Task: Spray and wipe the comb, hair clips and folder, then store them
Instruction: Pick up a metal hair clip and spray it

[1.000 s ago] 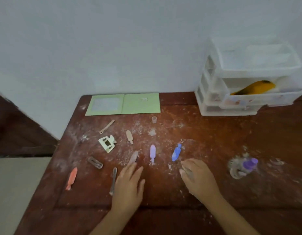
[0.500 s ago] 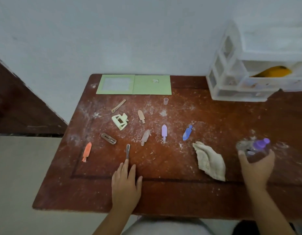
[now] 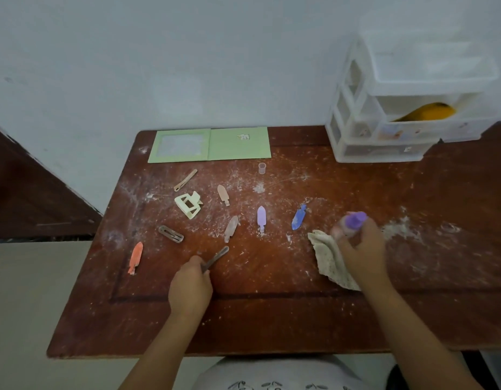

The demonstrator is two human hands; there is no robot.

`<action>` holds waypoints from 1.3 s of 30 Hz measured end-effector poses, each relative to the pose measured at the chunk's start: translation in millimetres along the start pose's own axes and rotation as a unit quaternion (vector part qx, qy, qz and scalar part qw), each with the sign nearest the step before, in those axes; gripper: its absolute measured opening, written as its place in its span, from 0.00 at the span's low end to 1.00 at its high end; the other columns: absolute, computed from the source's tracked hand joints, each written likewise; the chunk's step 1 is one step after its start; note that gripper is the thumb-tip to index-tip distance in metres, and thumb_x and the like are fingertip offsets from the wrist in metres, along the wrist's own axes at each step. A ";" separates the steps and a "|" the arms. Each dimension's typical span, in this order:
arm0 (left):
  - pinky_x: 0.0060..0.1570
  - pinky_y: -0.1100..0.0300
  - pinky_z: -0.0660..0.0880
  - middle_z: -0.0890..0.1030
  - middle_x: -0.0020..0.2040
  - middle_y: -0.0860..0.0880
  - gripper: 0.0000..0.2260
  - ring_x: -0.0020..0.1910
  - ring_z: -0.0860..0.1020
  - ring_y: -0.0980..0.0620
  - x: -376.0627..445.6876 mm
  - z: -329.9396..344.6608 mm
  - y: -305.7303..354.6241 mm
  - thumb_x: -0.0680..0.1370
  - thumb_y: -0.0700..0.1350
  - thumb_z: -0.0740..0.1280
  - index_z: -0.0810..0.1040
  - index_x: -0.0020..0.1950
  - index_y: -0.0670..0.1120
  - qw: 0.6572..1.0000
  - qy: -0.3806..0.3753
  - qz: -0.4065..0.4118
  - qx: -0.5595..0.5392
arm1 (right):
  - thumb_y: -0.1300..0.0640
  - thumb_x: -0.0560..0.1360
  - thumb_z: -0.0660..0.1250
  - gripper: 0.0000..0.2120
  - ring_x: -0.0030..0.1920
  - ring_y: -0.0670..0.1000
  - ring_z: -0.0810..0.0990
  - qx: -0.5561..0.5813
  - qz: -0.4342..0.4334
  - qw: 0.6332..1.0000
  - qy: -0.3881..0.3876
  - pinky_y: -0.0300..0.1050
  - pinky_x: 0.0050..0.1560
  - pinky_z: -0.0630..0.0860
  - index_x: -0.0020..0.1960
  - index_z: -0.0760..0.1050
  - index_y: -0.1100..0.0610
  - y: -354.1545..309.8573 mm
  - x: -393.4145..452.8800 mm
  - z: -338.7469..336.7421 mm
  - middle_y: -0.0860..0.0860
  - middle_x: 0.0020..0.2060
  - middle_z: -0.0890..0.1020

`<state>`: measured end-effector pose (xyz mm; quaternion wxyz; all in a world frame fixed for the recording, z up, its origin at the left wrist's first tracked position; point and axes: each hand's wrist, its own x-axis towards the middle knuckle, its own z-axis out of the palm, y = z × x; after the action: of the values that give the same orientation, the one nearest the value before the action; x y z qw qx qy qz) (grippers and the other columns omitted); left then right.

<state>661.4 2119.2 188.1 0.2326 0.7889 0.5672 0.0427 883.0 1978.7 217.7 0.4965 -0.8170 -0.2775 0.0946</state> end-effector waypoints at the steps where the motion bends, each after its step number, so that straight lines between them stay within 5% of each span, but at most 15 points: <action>1: 0.43 0.57 0.71 0.80 0.48 0.44 0.05 0.48 0.78 0.44 0.3 -1.4 4.7 0.76 0.40 0.64 0.75 0.50 0.42 0.999 -0.007 -0.010 -0.042 | 0.65 0.71 0.68 0.08 0.39 0.45 0.72 0.009 -0.007 0.999 -0.033 0.33 0.38 0.66 0.48 0.72 0.58 -6.4 -2.3 5.1 0.47 0.38 0.74; 3: 0.42 0.58 0.74 0.80 0.46 0.42 0.02 0.43 0.79 0.46 1.3 -5.8 17.3 0.74 0.37 0.67 0.75 0.43 0.43 0.975 -0.046 -0.065 -0.206 | 0.64 0.72 0.67 0.10 0.38 0.40 0.72 0.022 -0.010 0.994 -0.109 0.30 0.37 0.69 0.52 0.71 0.58 -18.9 -7.8 14.8 0.43 0.38 0.73; 6: 0.33 0.67 0.77 0.79 0.41 0.44 0.05 0.37 0.77 0.52 -3.3 -9.1 38.5 0.73 0.33 0.67 0.75 0.41 0.43 0.865 -0.139 -0.155 -0.457 | 0.61 0.72 0.67 0.28 0.37 0.45 0.74 0.056 -0.006 0.981 -0.184 0.30 0.38 0.73 0.67 0.59 0.48 -27.8 -15.9 25.6 0.49 0.41 0.76; 8: 0.28 0.71 0.76 0.78 0.38 0.46 0.04 0.35 0.77 0.53 -9.6 -10.6 49.8 0.73 0.33 0.67 0.76 0.44 0.41 0.816 -0.170 -0.174 -0.524 | 0.65 0.71 0.67 0.36 0.38 0.49 0.75 0.074 -0.001 0.977 -0.202 0.37 0.39 0.75 0.67 0.51 0.39 -31.3 -19.8 28.7 0.56 0.43 0.78; 10: 0.26 0.71 0.75 0.77 0.36 0.47 0.04 0.33 0.76 0.53 -15.8 -12.3 57.7 0.72 0.33 0.67 0.76 0.44 0.41 0.790 -0.173 -0.176 -0.561 | 0.69 0.71 0.65 0.35 0.34 0.44 0.74 0.067 -0.026 0.975 -0.209 0.35 0.37 0.73 0.62 0.54 0.36 -32.8 -22.6 27.6 0.54 0.38 0.77; 13: 0.26 0.71 0.74 0.77 0.36 0.48 0.06 0.32 0.76 0.55 -22.4 -12.9 64.7 0.72 0.33 0.67 0.76 0.44 0.44 0.781 -0.176 -0.175 -0.573 | 0.73 0.71 0.60 0.30 0.28 0.40 0.72 0.109 -0.037 0.966 -0.230 0.31 0.31 0.72 0.58 0.62 0.40 -33.9 -25.5 20.7 0.48 0.33 0.73; 17: 0.26 0.72 0.73 0.77 0.37 0.48 0.07 0.33 0.76 0.56 -28.8 -13.4 69.9 0.71 0.32 0.68 0.77 0.43 0.43 0.776 -0.192 -0.169 -0.577 | 0.64 0.68 0.61 0.24 0.26 0.42 0.73 0.099 -0.049 0.956 -0.273 0.33 0.30 0.73 0.57 0.63 0.42 -33.5 -26.8 16.3 0.48 0.32 0.72; 24: 0.29 0.72 0.76 0.78 0.38 0.46 0.07 0.33 0.79 0.55 -31.5 -11.9 78.4 0.72 0.30 0.66 0.77 0.48 0.38 0.764 -0.162 -0.161 -0.603 | 0.68 0.70 0.63 0.33 0.25 0.42 0.70 0.005 -0.091 0.935 -0.344 0.31 0.26 0.67 0.58 0.56 0.33 -33.2 -30.0 16.1 0.48 0.32 0.71; 32: 0.33 0.69 0.79 0.80 0.38 0.41 0.07 0.29 0.82 0.56 -29.0 -12.2 88.4 0.73 0.28 0.63 0.77 0.41 0.38 0.744 -0.179 -0.174 -0.620 | 0.64 0.74 0.61 0.28 0.42 0.32 0.71 -0.093 -0.094 0.946 -0.296 0.28 0.38 0.69 0.69 0.58 0.45 -29.5 -26.6 22.2 0.39 0.40 0.68; 35: 0.31 0.69 0.79 0.81 0.36 0.42 0.05 0.28 0.82 0.56 -29.4 -11.8 89.4 0.73 0.30 0.64 0.77 0.41 0.38 0.744 -0.167 -0.183 -0.621 | 0.63 0.74 0.61 0.27 0.41 0.34 0.73 -0.107 -0.090 0.948 -0.285 0.27 0.38 0.70 0.70 0.58 0.48 -28.8 -25.9 22.6 0.41 0.44 0.70; 39: 0.29 0.69 0.78 0.81 0.26 0.49 0.03 0.27 0.81 0.56 -28.3 -9.2 87.3 0.73 0.33 0.66 0.77 0.41 0.39 0.751 -0.153 -0.195 -0.613 | 0.63 0.74 0.61 0.27 0.32 0.41 0.73 -0.094 -0.069 0.949 -0.292 0.29 0.36 0.70 0.69 0.58 0.48 -30.6 -27.0 22.6 0.40 0.37 0.70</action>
<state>724.7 2074.6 238.1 0.7531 0.3459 0.5174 0.2134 840.0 1991.9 229.9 0.3203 -0.7756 -0.4737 0.2675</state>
